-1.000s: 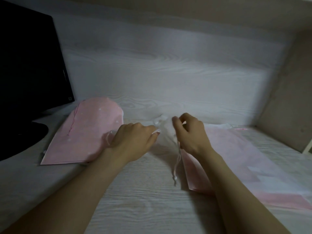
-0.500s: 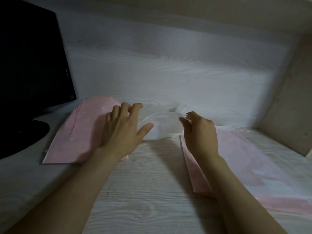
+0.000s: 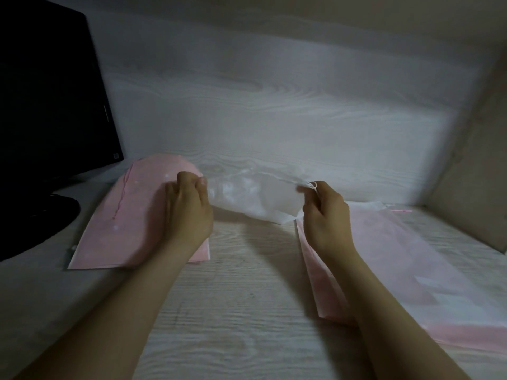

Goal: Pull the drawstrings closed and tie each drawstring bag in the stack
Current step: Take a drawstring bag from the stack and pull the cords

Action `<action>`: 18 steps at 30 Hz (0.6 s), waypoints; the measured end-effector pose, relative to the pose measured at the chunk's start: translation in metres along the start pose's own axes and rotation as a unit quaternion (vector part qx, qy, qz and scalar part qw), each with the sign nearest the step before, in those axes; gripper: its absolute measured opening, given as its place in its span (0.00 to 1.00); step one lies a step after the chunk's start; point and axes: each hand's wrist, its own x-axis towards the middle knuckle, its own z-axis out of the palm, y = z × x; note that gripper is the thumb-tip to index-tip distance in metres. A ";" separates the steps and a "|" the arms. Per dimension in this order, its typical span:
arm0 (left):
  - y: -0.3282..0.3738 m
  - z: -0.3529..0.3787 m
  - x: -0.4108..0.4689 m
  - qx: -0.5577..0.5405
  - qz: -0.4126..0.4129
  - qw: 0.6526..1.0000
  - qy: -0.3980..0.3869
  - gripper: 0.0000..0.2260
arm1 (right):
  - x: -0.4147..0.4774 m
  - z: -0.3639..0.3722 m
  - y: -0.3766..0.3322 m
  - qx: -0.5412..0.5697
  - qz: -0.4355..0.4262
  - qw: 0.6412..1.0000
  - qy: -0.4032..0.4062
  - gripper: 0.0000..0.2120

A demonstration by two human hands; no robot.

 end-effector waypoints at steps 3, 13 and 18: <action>0.003 -0.002 -0.004 0.002 -0.002 1.000 -0.017 0.14 | 0.001 -0.003 -0.004 0.063 0.049 0.997 -0.017 0.11; -0.004 -0.003 0.008 -0.027 -0.028 0.998 0.052 0.09 | 0.004 -0.015 -0.006 0.208 0.192 0.959 0.013 0.11; -0.009 -0.001 0.018 -0.252 -0.175 0.947 0.095 0.06 | 0.004 -0.019 -0.012 0.300 0.294 0.907 -0.033 0.12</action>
